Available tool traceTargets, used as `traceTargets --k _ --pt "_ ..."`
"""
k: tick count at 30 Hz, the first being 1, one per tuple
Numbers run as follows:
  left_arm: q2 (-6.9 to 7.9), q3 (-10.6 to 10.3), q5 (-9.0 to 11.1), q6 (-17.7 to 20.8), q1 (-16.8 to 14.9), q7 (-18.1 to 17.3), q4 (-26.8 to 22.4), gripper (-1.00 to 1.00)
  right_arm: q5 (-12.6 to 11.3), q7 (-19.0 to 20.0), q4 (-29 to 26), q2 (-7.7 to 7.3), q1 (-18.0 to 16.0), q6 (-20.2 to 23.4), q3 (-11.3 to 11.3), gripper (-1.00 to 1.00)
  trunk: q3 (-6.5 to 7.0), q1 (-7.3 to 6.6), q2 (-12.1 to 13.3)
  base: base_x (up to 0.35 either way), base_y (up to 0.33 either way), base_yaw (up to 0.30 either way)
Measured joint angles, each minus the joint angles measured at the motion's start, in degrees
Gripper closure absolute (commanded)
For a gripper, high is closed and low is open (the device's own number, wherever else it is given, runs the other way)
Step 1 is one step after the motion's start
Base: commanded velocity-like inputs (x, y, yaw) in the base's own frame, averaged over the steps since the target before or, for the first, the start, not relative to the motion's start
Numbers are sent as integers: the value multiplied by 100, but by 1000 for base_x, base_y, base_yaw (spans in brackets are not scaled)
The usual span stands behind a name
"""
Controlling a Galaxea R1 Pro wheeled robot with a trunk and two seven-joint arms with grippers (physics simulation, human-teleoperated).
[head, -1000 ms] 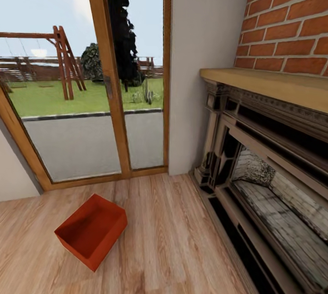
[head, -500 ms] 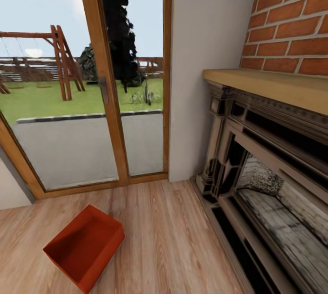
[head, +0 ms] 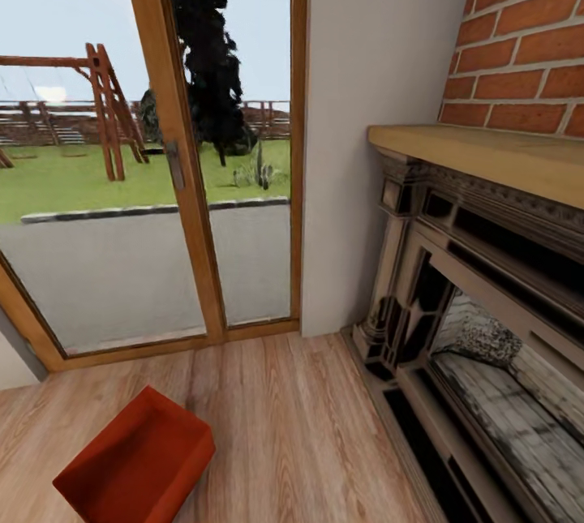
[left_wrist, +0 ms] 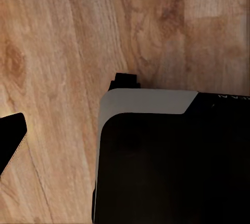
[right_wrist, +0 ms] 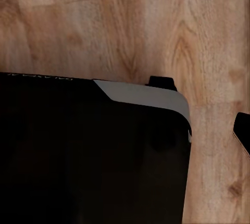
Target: Move the two storage containers from the living room to the garage. In the garage, place one container on the floor and stack the other container on top of it (either order is fine).
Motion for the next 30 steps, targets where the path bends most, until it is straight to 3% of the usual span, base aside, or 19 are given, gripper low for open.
traceTargets --k 30 --pt "22 0 14 -79 1 17 0 -100 11 0 -2 13 -1 -6 0 -100 0 2 0 305 0 15"
